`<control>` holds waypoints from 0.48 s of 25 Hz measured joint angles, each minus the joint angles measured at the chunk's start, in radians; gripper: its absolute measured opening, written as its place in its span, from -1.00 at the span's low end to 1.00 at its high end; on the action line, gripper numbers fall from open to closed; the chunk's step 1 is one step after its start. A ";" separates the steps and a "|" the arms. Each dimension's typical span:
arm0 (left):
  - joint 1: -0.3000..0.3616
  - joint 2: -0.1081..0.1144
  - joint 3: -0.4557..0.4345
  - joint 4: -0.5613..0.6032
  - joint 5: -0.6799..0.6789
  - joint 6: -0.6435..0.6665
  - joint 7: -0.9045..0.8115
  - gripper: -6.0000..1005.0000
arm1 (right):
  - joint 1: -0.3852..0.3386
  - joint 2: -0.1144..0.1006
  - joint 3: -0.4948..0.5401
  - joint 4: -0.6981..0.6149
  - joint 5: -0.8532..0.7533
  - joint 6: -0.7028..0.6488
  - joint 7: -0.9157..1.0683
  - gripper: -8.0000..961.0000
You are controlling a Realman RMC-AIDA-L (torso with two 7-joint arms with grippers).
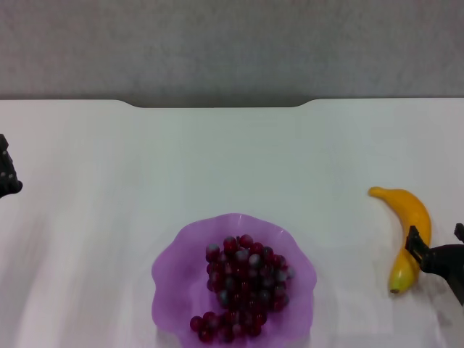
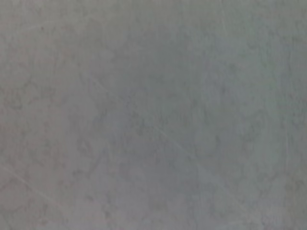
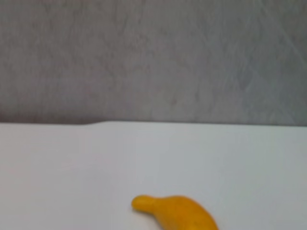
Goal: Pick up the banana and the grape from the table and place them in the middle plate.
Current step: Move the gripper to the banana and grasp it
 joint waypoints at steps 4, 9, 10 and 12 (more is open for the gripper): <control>0.001 0.000 0.000 0.000 0.000 0.000 -0.001 -0.90 | 0.016 0.000 0.000 0.008 -0.003 -0.047 0.000 0.78; 0.001 0.000 0.000 0.002 0.001 -0.001 -0.001 -0.90 | 0.044 -0.002 -0.008 0.013 -0.007 -0.091 0.000 0.78; 0.001 0.000 0.000 0.002 0.001 -0.001 -0.001 -0.90 | 0.048 -0.002 -0.010 0.016 -0.007 -0.100 0.000 0.78; 0.001 0.000 0.000 0.003 0.001 -0.001 -0.001 -0.90 | 0.053 -0.002 -0.010 0.019 -0.008 -0.111 0.000 0.78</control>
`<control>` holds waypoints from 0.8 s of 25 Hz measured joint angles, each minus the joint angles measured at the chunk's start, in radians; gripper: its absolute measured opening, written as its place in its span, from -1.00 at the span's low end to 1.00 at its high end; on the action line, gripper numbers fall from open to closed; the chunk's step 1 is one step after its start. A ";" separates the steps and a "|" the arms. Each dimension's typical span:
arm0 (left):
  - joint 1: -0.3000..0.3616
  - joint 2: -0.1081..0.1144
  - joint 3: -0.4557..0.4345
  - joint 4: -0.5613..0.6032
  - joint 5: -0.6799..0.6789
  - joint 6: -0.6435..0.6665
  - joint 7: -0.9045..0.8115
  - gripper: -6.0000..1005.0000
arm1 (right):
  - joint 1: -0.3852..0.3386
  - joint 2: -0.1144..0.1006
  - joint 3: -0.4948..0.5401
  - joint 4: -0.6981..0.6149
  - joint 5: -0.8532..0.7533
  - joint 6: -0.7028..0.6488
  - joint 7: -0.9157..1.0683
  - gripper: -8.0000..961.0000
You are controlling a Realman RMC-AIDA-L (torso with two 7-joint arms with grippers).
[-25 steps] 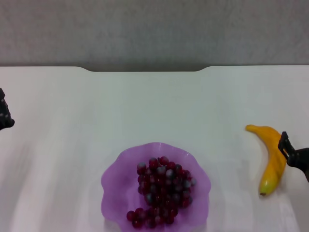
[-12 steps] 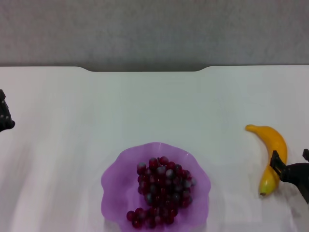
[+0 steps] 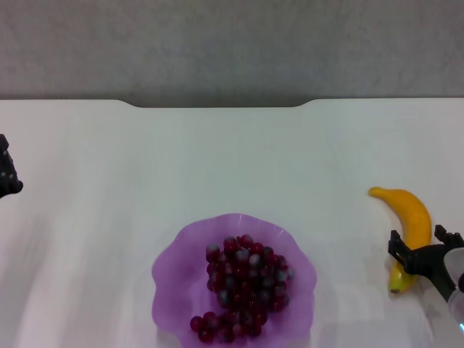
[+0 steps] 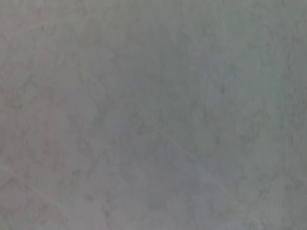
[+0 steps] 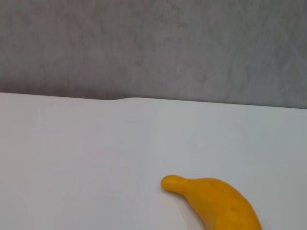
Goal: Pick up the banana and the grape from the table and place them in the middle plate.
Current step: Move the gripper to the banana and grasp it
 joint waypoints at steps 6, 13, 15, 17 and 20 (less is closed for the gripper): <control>0.000 0.000 0.000 -0.001 0.000 -0.001 0.000 -0.90 | 0.000 0.000 0.003 0.003 0.000 -0.004 0.000 0.77; 0.000 -0.001 0.001 0.000 0.000 -0.001 -0.002 -0.90 | -0.003 0.001 0.004 0.013 0.003 -0.005 0.000 0.77; 0.000 -0.001 0.002 0.001 0.000 -0.001 -0.002 -0.90 | -0.003 0.001 0.002 0.013 0.003 -0.005 0.000 0.73; 0.000 -0.001 0.002 0.001 0.000 -0.001 -0.002 -0.90 | -0.003 0.001 0.002 0.013 0.003 -0.006 0.000 0.69; 0.000 -0.002 0.003 0.001 0.000 -0.001 -0.002 -0.90 | -0.003 0.002 0.001 0.013 0.003 -0.006 0.000 0.63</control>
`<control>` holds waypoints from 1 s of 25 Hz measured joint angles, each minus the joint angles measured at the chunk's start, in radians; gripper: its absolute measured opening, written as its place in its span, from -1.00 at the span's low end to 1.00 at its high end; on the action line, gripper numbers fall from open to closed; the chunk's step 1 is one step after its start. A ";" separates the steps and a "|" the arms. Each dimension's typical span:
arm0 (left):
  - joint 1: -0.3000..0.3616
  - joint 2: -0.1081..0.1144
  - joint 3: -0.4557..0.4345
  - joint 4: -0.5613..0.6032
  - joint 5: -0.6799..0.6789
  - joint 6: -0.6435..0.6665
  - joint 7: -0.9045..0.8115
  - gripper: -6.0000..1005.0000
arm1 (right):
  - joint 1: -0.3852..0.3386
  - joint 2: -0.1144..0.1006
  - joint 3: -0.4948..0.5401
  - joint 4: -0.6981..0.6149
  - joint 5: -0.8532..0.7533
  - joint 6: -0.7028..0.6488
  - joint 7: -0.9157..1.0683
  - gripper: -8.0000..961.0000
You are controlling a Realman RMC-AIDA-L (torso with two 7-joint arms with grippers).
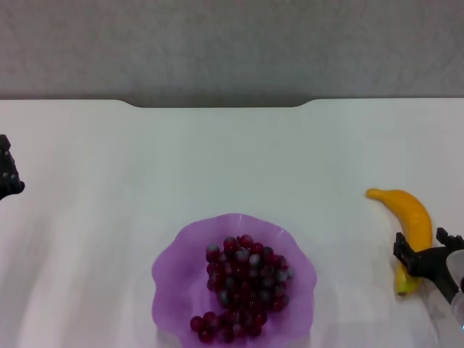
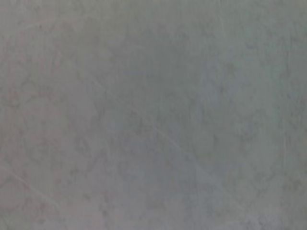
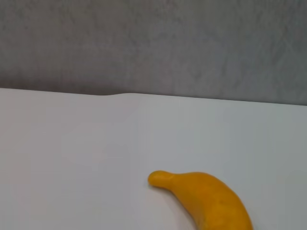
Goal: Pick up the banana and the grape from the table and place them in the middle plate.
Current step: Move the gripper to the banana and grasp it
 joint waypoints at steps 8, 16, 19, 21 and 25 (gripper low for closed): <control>0.000 0.000 0.000 -0.001 0.000 0.000 0.000 -0.90 | 0.003 -0.001 0.000 0.001 -0.001 -0.012 0.000 0.47; 0.000 0.000 0.000 -0.003 0.000 0.000 0.000 -0.90 | 0.002 -0.002 0.000 0.003 0.000 -0.012 0.000 0.36; 0.000 0.000 0.000 -0.003 0.000 0.000 0.000 -0.90 | 0.003 -0.002 0.001 0.003 0.001 -0.012 0.000 0.34; 0.000 0.000 0.000 -0.003 0.000 0.000 0.000 -0.90 | 0.004 -0.002 0.001 0.003 0.001 -0.012 0.000 0.33; 0.000 0.000 0.000 -0.003 0.000 0.000 0.000 -0.90 | 0.004 -0.002 0.000 0.003 0.000 -0.012 0.000 0.31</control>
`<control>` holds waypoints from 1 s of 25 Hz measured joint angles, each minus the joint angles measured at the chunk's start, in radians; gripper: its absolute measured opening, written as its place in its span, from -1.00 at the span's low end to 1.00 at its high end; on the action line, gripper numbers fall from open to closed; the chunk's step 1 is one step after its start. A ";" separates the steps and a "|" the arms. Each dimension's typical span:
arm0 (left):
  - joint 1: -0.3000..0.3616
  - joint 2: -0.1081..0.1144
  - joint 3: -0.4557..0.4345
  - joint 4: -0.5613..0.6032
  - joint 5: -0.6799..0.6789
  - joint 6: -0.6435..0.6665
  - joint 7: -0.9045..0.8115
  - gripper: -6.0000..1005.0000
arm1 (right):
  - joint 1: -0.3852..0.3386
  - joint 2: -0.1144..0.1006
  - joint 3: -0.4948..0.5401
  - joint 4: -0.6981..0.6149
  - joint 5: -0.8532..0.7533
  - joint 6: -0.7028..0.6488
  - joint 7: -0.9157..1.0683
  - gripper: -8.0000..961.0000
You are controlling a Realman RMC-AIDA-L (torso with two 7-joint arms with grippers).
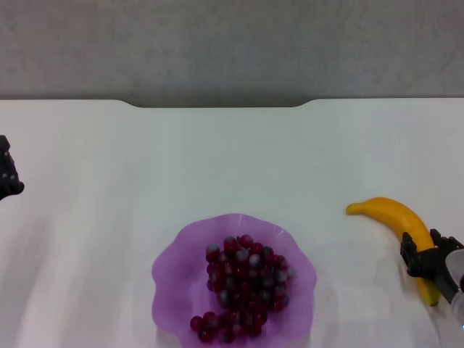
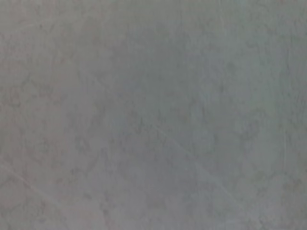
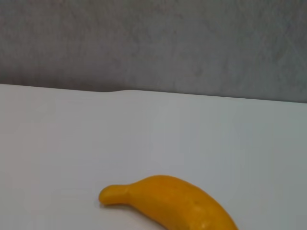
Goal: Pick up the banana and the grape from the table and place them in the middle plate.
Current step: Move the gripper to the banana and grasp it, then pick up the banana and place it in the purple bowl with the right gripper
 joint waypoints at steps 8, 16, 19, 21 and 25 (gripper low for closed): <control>0.000 0.000 0.000 0.002 0.000 0.000 0.000 -0.90 | 0.001 0.000 0.000 0.004 0.000 0.000 0.000 0.00; -0.001 0.000 0.000 0.002 0.000 0.000 0.000 -0.91 | 0.019 -0.002 0.008 0.020 -0.001 -0.043 0.001 0.01; -0.001 0.000 0.000 0.001 0.000 0.000 0.000 -0.90 | 0.026 -0.002 0.009 0.024 -0.002 -0.051 0.001 0.01; -0.001 0.000 0.000 0.001 0.000 0.000 0.000 -0.90 | 0.030 -0.001 0.008 0.024 -0.002 -0.051 0.001 0.01; 0.000 0.000 0.000 0.000 0.000 0.000 0.000 -0.90 | 0.032 0.000 0.006 0.022 -0.003 -0.044 0.000 0.02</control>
